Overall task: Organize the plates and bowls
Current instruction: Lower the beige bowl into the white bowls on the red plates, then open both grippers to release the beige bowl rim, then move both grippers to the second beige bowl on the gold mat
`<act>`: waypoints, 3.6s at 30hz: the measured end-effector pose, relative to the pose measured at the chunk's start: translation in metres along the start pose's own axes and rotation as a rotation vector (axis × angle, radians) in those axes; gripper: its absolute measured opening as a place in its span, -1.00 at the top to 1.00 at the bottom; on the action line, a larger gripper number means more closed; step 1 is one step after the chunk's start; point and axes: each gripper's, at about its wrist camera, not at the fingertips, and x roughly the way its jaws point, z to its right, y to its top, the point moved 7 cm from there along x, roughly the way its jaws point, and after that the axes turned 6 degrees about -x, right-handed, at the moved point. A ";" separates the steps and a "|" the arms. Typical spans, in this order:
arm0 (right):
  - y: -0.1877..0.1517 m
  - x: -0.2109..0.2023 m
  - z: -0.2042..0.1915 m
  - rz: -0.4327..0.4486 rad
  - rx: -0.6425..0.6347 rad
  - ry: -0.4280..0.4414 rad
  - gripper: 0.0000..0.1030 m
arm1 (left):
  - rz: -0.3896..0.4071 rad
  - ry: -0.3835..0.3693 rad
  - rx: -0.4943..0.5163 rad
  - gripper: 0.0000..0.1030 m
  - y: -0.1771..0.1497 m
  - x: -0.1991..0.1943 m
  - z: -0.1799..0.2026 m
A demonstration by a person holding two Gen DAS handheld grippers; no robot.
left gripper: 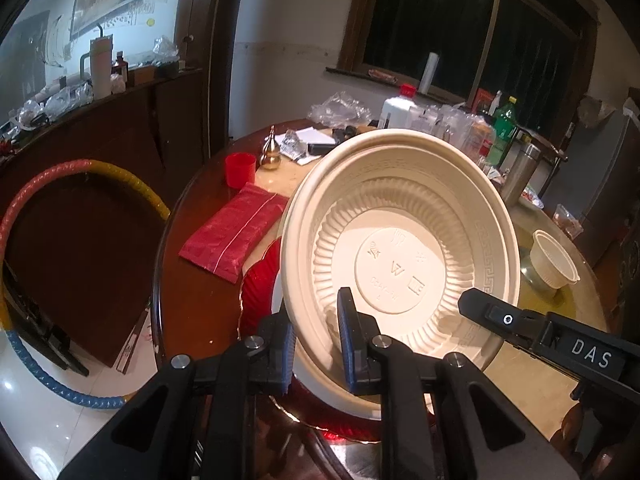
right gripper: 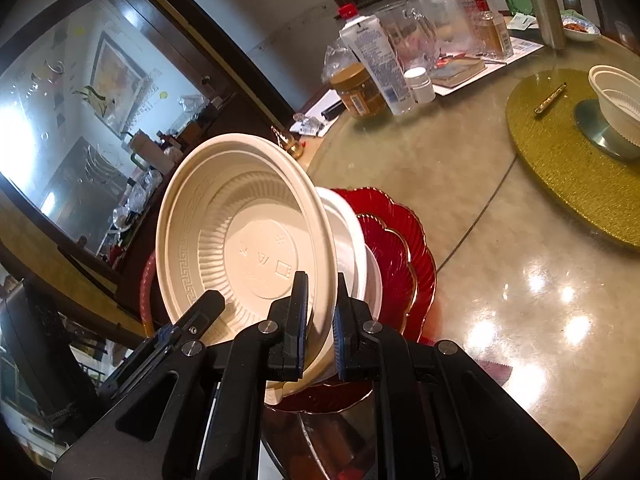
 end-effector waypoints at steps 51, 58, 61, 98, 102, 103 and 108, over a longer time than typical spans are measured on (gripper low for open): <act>0.012 -0.008 -0.009 -0.020 -0.029 -0.053 0.64 | 0.003 0.079 0.048 -0.52 0.016 0.003 -0.011; 0.026 -0.024 -0.006 0.056 -0.006 -0.074 -0.34 | 0.048 0.117 0.081 -0.56 0.023 -0.006 -0.007; 0.025 -0.024 -0.001 0.047 0.013 -0.070 -0.34 | 0.047 0.125 0.088 -0.56 0.023 -0.006 -0.005; 0.001 -0.179 0.273 0.302 0.591 -0.176 -0.36 | -0.159 -0.228 0.288 -0.66 -0.035 0.058 0.255; 0.000 -0.186 0.305 0.335 0.664 -0.181 -0.36 | -0.199 -0.222 0.250 -0.66 -0.037 0.090 0.275; 0.001 -0.187 0.313 0.345 0.677 -0.182 -0.36 | -0.198 -0.218 0.240 -0.66 -0.035 0.095 0.280; 0.001 -0.197 0.332 0.419 0.693 -0.235 -0.36 | -0.206 -0.218 0.213 -0.66 -0.029 0.122 0.308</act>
